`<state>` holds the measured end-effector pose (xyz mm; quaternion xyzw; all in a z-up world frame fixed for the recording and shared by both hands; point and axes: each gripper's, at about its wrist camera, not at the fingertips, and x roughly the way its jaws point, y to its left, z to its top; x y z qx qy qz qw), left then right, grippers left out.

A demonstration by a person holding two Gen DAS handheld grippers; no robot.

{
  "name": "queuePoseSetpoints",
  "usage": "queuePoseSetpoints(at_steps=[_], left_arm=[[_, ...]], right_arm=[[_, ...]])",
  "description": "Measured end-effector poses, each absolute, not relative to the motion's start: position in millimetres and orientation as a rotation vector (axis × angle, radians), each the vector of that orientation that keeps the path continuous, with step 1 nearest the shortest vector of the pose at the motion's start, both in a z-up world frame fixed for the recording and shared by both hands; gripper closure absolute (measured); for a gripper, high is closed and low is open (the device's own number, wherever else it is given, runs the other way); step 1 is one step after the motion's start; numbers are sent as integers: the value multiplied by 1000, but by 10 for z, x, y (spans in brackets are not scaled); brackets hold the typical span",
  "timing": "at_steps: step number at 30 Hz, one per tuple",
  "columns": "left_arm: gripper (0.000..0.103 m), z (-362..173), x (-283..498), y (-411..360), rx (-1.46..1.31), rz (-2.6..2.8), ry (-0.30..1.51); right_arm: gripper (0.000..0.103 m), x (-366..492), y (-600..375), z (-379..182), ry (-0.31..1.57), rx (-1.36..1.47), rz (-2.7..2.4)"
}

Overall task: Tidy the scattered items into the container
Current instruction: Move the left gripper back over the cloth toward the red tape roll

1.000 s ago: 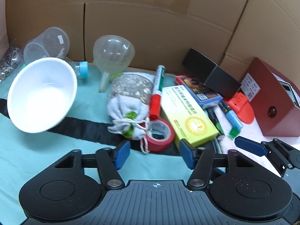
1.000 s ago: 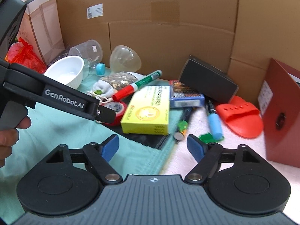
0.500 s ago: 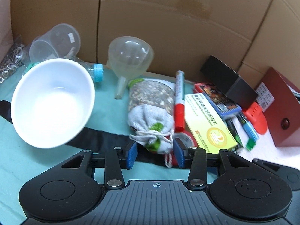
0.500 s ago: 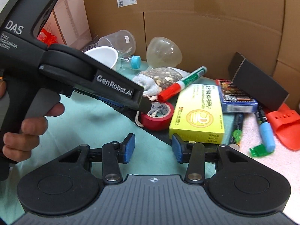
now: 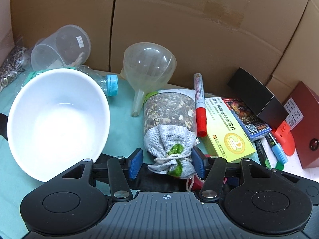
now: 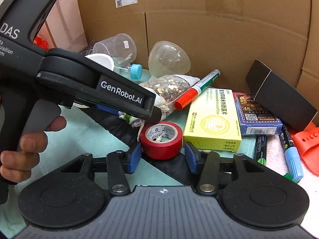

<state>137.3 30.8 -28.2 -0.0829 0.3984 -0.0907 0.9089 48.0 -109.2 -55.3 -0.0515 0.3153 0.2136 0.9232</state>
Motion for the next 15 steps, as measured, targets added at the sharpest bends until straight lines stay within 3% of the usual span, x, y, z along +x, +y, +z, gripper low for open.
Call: queuePoseSetpoints(at_steps=[3,6,8,9,11,15], left_arm=[[45,-271,1345,316,-170,-184,829],[40,-238,1260,317,-174,-197,833],[38,-217,1186,315,-175,-204,835],[38,-209,1159,323,-175,-203,834],[38,-198,1115,354,-182,-195,834],[38,-187,1123,409,-181,-188,846]], right_arm=[[61,397,-1122,-539,655,-118,450],[79,309,-1148,-514,665,-123,466],[79,272,-1163,-508,669,-122,470],[77,268,-1153,-511,668,-136,470],[40,277,-1132,-518,654,-150,453],[41,386,-1068,-525,642,-152,453]])
